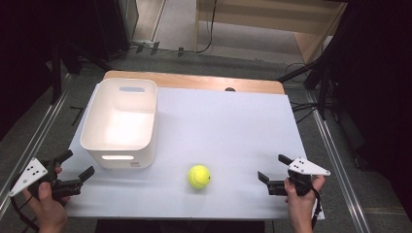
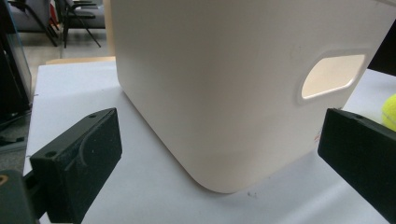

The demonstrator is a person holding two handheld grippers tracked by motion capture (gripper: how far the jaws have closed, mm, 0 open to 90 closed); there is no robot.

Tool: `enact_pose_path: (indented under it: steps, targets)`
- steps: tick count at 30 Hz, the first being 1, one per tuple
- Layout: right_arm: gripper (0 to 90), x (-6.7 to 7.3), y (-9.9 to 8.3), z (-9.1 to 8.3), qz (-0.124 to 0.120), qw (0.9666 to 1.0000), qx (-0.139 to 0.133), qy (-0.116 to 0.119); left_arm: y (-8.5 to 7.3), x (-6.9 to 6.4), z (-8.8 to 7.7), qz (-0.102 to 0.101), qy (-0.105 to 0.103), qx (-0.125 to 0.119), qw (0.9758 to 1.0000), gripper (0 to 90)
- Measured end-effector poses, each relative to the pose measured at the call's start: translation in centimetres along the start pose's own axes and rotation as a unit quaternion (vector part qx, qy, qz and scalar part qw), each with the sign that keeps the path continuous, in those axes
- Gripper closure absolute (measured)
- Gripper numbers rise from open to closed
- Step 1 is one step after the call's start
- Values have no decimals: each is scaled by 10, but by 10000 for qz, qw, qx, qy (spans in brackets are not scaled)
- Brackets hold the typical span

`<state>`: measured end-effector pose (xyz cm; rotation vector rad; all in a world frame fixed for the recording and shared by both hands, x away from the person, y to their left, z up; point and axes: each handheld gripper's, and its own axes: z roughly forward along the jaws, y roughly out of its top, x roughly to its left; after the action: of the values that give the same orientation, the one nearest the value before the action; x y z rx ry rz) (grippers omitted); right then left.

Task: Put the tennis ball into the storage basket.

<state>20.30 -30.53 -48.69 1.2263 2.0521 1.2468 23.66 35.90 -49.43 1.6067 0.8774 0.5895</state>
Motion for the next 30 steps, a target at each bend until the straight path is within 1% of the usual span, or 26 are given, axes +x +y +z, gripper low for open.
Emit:
enact_pose_path:
  steps: [3, 6, 8, 9, 10, 11, 13, 16, 17, 18, 19, 22, 24, 25, 26, 30]
  targets:
    - [0, 2, 5, 1, -37, 9999, 98, 71, 0, 0, 0, 0, 0, 4, 10000, 0]
    - [0, 5, 10, 2, -124, 9996, 236, 131, 0, 0, 0, 9, -4, 7, 10000, 0]
    - [0, 6, 12, 3, -151, 9994, 252, 157, 0, 0, 0, 10, -3, 8, 10000, 0]
    - [0, 9, 15, 4, -231, 9990, 310, 214, 0, 0, 0, 12, -3, 11, 10000, 0]
    - [0, 9, 15, 4, -231, 9990, 310, 214, 0, 0, 0, 12, -3, 11, 10000, 0]
    - [0, 11, 18, 6, -313, 9984, 371, 275, 0, 0, 0, 12, -6, 8, 10000, 0]
    - [0, 13, 21, 8, -389, 9978, 429, 325, 0, 0, 0, 17, -10, 11, 10000, 0]
    - [0, 16, 23, 11, -448, 9971, 502, 369, 0, 0, 0, 17, -9, 16, 10000, 0]
    - [0, 18, 26, 13, -505, 9962, 570, 422, 0, 0, 0, 17, -10, 15, 10000, 0]
    - [0, 18, 26, 13, -505, 9962, 570, 422, 0, 0, 0, 17, -11, 16, 10000, 0]
    - [0, 21, 29, 16, -568, 9952, 634, 475, 0, 0, 0, 12, -10, 16, 10000, 0]
    - [0, 25, 32, 20, -659, 9933, 753, 578, 0, -1, 1, 19, -11, 25, 10000, 0]
    - [0, 28, 34, 23, -717, 9920, 832, 620, 0, -1, 1, 25, -11, 32, 10000, 0]
    - [0, 28, 34, 23, -717, 9920, 832, 620, 0, -1, 1, 25, -11, 32, 10000, 0]
    - [0, 30, 36, 25, -787, 9905, 896, 685, 0, -1, 1, 26, -12, 26, 10000, 0]
    - [0, 36, 40, 30, -902, 9876, 1022, 783, 0, -1, 1, 27, -17, 40, 10000, 0]
